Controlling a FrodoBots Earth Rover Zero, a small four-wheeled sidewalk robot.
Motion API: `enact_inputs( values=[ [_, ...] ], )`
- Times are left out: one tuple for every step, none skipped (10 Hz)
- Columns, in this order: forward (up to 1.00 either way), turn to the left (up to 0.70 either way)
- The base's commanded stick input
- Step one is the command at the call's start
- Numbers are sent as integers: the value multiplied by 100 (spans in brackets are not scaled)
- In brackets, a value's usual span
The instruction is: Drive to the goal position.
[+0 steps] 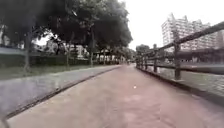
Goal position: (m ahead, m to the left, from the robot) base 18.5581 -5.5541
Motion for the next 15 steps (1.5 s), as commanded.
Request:
enact_inputs(
  values=[
    [100, 0],
    [100, 0],
    [100, 0],
    [100, 0],
    [100, 0],
    [100, 0],
    [100, 0],
    [100, 0],
    [100, 0],
    [100, 0],
    [100, 0],
    [100, 0],
    [100, 0],
    [100, 0],
    [100, 0]
  ],
)
